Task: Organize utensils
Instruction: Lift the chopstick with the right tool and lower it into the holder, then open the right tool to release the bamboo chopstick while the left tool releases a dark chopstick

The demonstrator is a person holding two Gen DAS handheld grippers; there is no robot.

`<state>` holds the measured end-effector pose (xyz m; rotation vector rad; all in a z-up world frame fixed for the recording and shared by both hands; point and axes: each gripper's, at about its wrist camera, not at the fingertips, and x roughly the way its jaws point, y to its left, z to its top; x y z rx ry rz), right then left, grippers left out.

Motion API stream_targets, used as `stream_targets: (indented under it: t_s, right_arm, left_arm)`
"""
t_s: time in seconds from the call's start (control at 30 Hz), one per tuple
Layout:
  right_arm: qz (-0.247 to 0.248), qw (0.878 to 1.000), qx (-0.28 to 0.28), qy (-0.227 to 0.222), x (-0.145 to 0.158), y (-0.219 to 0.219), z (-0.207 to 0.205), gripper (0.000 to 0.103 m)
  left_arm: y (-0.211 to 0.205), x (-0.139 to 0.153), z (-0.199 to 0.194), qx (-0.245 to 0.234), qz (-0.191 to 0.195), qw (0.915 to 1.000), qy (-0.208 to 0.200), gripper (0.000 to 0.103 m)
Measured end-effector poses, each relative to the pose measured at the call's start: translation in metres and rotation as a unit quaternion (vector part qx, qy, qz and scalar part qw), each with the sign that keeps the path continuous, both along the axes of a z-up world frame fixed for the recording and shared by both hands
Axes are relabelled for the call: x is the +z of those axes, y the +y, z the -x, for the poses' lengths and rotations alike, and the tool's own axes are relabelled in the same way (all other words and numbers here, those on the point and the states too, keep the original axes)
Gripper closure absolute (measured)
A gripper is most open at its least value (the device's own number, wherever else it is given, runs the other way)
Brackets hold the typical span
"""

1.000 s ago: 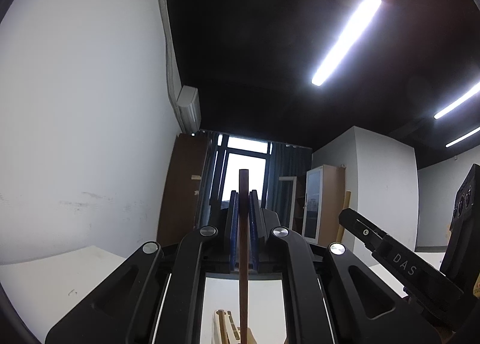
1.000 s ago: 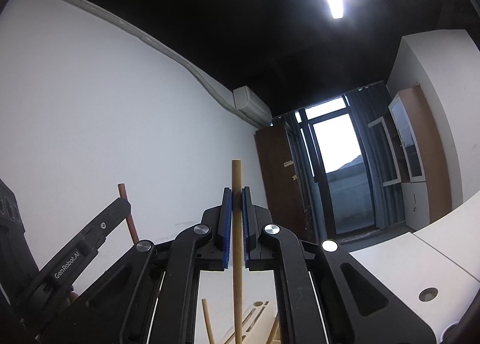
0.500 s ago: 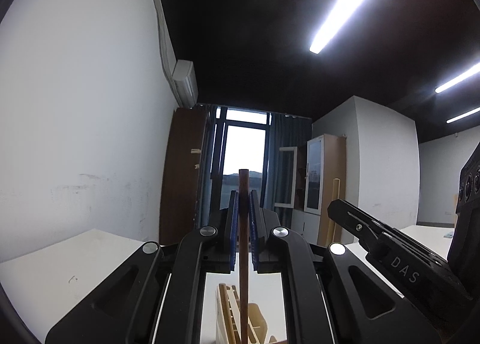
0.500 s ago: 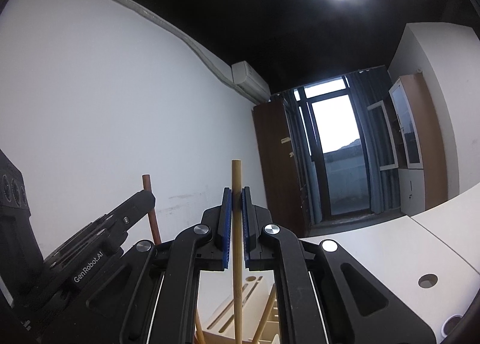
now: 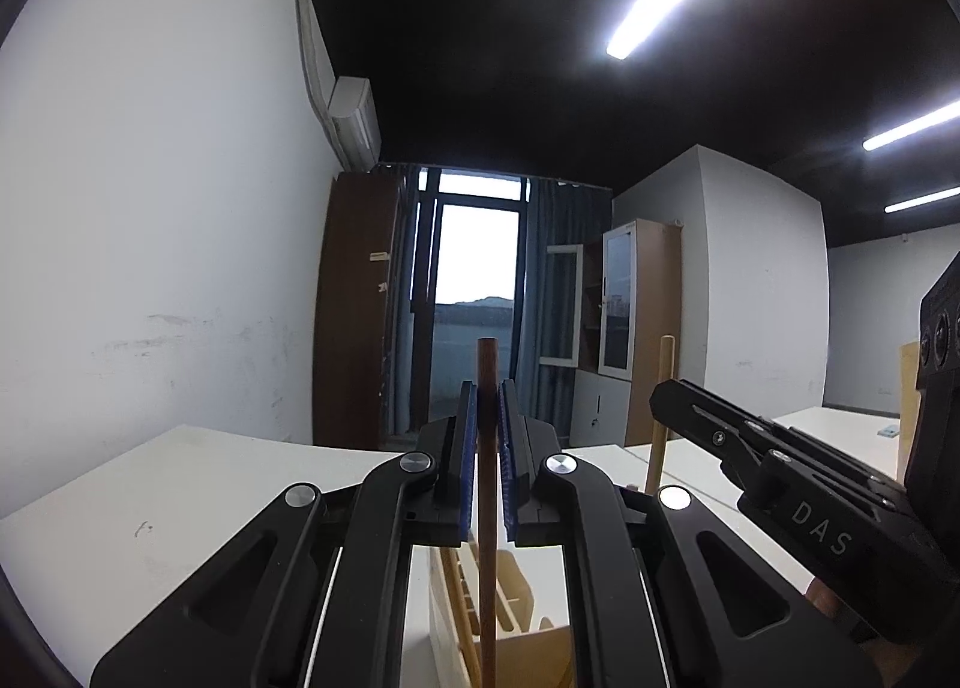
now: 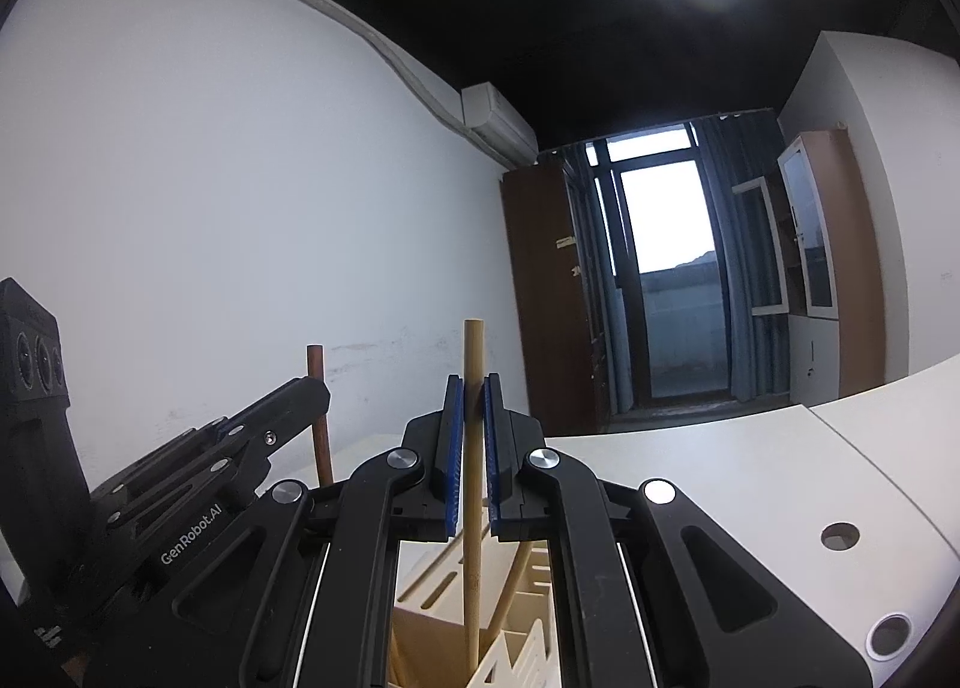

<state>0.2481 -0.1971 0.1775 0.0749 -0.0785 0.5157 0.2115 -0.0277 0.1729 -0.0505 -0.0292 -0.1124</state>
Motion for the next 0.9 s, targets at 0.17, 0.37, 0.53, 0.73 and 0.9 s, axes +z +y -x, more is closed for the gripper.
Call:
stream_targets:
  t_s: [0.17,0.37,0.53,0.73,0.9]
  right_arm:
    - [0.017,1.000,0.001,0.004,-0.006,0.004,0.002,0.096]
    - [0.027,0.999,0.004,0.017,-0.013,0.003,0.004,0.096]
    - [0.038,0.999,0.002,0.022,-0.018,0.003,0.008,0.096]
    - [0.047,0.998,0.000,0.035,-0.024,0.004,0.009,0.095]
    - [0.045,0.998,-0.002,0.045,-0.028,0.002,0.007,0.093]
  left_arm:
    - [0.002,-0.005,0.003,-0.010,-0.006,0.9999,0.008,0.097]
    - [0.014,-0.007,0.003,-0.025,0.010,0.9992,0.029,0.097]
    - [0.015,-0.011,0.006,-0.027,0.007,0.9989,0.038,0.097]
    - [0.017,-0.011,0.009,-0.025,0.005,0.9988,0.042,0.096]
    - [0.021,-0.009,0.010,-0.029,0.007,0.9987,0.041,0.086]
